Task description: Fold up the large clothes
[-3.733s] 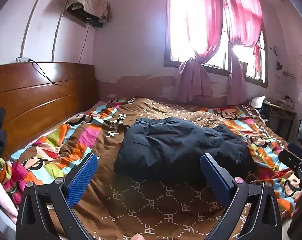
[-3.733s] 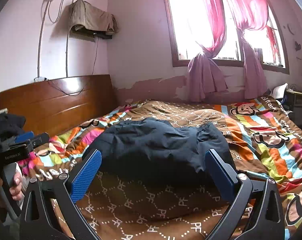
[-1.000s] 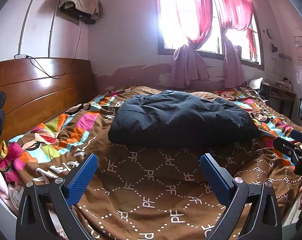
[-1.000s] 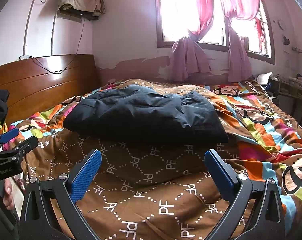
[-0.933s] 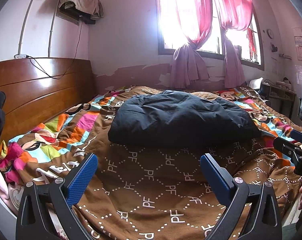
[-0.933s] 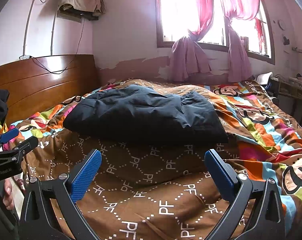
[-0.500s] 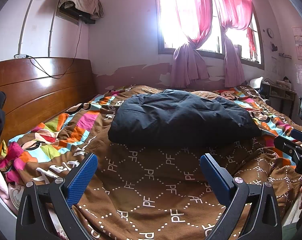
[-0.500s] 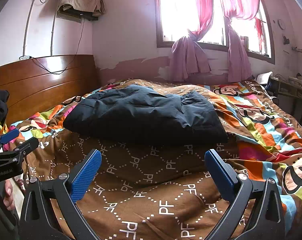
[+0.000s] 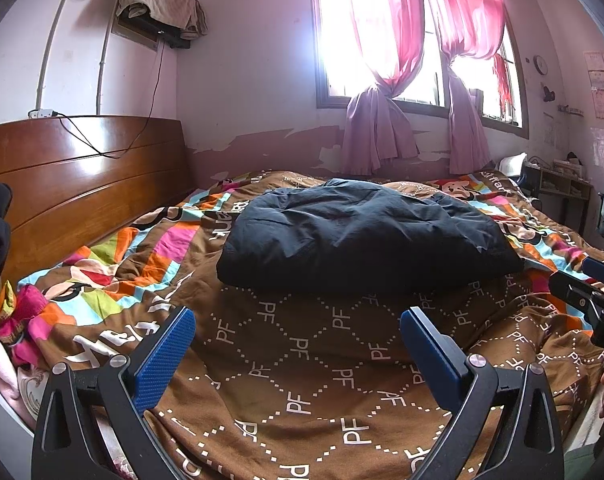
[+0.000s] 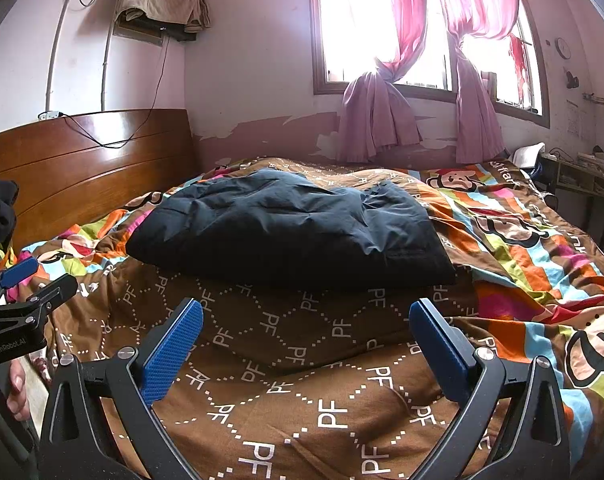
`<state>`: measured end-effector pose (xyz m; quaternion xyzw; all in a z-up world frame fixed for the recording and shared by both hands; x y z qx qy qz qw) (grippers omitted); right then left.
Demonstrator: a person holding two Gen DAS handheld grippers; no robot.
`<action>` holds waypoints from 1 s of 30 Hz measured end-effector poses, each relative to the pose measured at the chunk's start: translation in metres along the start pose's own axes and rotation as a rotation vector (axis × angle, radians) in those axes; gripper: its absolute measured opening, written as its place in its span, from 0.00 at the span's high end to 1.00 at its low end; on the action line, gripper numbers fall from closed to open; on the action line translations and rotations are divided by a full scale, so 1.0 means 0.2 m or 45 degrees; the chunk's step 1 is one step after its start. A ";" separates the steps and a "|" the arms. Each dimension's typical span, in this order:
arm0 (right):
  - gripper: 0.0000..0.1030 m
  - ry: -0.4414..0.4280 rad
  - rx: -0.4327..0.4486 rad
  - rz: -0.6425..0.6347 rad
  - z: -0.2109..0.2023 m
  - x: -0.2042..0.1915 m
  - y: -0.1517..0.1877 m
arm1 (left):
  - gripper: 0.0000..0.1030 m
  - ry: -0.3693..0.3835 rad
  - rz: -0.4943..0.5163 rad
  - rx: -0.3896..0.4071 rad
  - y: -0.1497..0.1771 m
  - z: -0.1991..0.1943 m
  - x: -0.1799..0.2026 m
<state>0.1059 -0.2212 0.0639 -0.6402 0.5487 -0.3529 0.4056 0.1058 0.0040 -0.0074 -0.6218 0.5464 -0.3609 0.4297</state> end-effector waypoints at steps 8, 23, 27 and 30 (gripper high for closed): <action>0.01 0.004 0.007 0.002 -0.01 0.00 0.00 | 0.00 -0.004 0.003 0.002 0.00 0.00 -0.01; 0.01 0.004 0.009 0.002 -0.01 0.00 0.00 | 0.00 -0.003 0.004 0.001 0.00 0.00 -0.01; 0.01 0.004 0.007 0.002 -0.01 0.00 0.00 | 0.00 -0.004 0.006 0.002 0.00 0.00 0.00; 0.01 0.005 0.008 0.003 -0.01 0.00 0.00 | 0.00 -0.003 0.010 0.000 0.00 0.00 -0.01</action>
Point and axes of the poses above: each gripper's, at about its wrist camera, not at the fingertips, and z roughly the way its jaws point, x to its right, y to its underside, the point moved 1 cm from there along z, roughly the way its jaws point
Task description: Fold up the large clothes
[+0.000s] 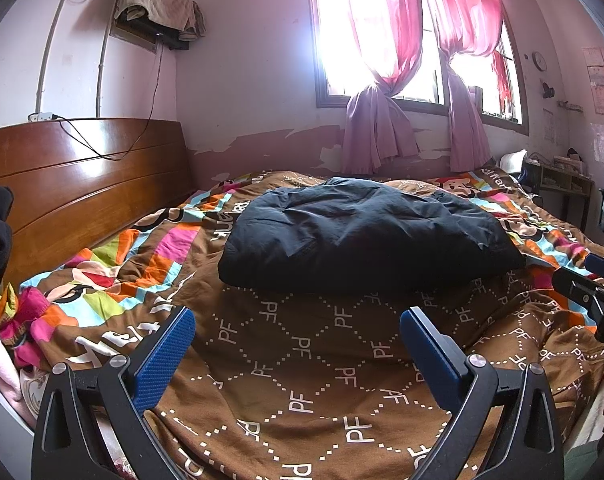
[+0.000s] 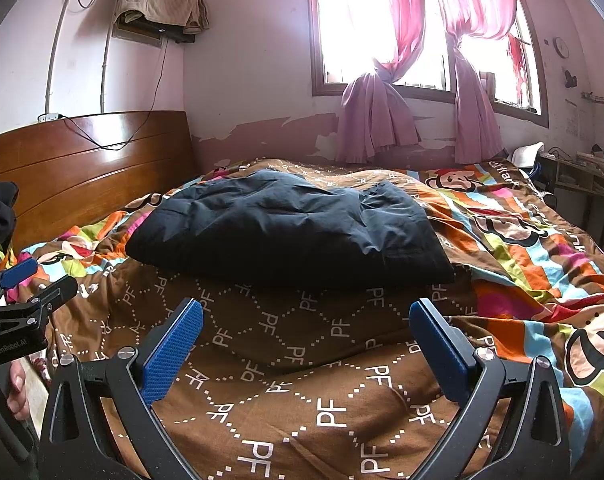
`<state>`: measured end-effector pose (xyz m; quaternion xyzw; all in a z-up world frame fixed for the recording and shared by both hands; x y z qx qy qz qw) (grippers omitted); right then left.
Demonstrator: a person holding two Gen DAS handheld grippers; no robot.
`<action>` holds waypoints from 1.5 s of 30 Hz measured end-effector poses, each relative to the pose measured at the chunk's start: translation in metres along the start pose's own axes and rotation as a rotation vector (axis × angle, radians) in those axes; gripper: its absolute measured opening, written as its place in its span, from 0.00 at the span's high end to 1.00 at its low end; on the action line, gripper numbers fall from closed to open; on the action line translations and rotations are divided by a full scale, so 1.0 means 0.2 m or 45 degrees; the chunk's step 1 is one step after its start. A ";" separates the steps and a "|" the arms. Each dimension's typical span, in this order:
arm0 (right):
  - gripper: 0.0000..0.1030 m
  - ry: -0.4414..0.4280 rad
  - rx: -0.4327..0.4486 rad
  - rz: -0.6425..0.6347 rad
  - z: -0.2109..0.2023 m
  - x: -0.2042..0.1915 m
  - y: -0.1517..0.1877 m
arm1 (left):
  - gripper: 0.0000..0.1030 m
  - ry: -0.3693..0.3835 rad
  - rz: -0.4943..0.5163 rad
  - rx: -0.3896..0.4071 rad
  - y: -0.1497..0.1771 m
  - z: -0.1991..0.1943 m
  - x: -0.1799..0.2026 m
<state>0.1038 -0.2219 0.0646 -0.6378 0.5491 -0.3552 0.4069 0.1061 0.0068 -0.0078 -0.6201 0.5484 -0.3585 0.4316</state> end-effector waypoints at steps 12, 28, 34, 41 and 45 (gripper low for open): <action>0.01 0.001 -0.001 0.001 0.00 0.00 0.00 | 0.00 -0.001 0.006 0.001 0.00 0.00 -0.02; 0.01 -0.001 -0.001 0.001 0.00 0.00 0.00 | 0.00 -0.003 0.015 0.004 0.00 0.00 -0.01; 0.01 -0.001 -0.001 0.001 0.00 0.00 0.00 | 0.00 -0.002 0.014 0.003 0.00 0.00 0.00; 0.01 0.000 -0.001 0.002 0.00 0.00 0.00 | 0.00 0.014 0.014 0.002 0.00 0.01 -0.02; 0.01 -0.001 -0.002 0.001 0.00 0.00 0.00 | 0.00 0.015 0.011 -0.007 0.00 0.03 -0.06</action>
Point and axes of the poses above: each gripper's, at about its wrist camera, not at the fingertips, and z roughly the way its jaws point, x to its right, y to its underside, the point moved 1 cm from there along z, roughly the way its jaws point
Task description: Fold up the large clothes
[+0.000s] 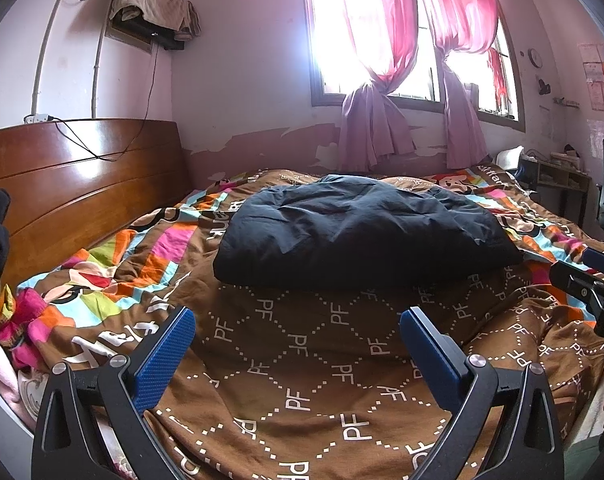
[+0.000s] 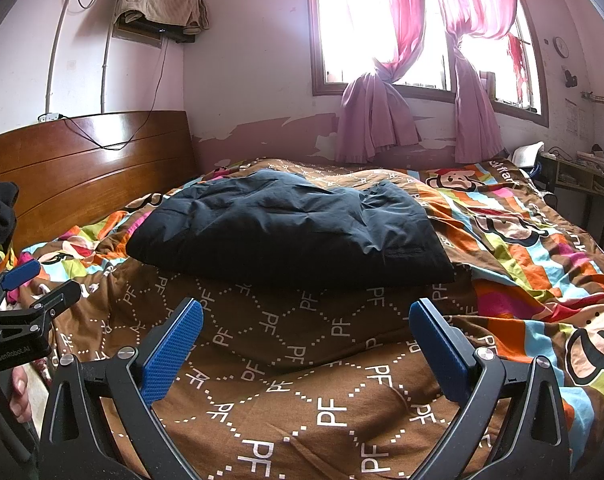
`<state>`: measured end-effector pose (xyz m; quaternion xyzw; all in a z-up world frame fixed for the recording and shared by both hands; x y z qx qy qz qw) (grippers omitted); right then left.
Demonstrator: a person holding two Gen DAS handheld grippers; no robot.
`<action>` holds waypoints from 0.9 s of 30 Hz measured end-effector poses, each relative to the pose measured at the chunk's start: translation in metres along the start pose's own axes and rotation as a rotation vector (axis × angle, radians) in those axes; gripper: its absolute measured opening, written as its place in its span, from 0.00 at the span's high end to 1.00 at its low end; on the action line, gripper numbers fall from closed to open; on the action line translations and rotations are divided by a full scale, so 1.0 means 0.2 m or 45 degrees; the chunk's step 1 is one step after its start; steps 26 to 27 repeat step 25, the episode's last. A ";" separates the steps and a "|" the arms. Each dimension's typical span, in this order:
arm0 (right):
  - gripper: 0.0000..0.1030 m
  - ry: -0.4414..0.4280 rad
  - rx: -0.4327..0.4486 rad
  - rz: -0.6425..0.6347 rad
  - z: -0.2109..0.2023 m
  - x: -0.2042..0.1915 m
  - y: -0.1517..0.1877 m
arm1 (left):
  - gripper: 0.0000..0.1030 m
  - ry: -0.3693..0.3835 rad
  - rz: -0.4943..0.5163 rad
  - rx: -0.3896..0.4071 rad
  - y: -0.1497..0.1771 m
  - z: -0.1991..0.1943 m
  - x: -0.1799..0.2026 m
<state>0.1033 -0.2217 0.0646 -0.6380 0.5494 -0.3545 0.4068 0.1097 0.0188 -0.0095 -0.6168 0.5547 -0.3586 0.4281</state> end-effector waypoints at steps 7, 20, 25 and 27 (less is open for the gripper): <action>0.01 0.000 0.000 0.001 0.00 0.00 0.00 | 0.00 -0.039 -0.043 -0.076 0.02 0.03 0.00; 0.01 -0.010 -0.035 -0.010 0.02 -0.04 0.06 | 0.00 -0.067 -0.009 -0.110 0.05 0.07 0.01; 0.01 -0.014 -0.060 -0.013 0.05 -0.05 0.07 | 0.00 -0.077 -0.003 -0.112 0.05 0.08 0.02; 0.01 -0.014 -0.060 -0.013 0.05 -0.05 0.07 | 0.00 -0.077 -0.003 -0.112 0.05 0.08 0.02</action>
Point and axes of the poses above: each gripper's, at about its wrist camera, not at the fingertips, and z roughly the way its jaws point, x to its right, y to its underside, the point moved 1 cm from there along z, roughly the way its jaws point
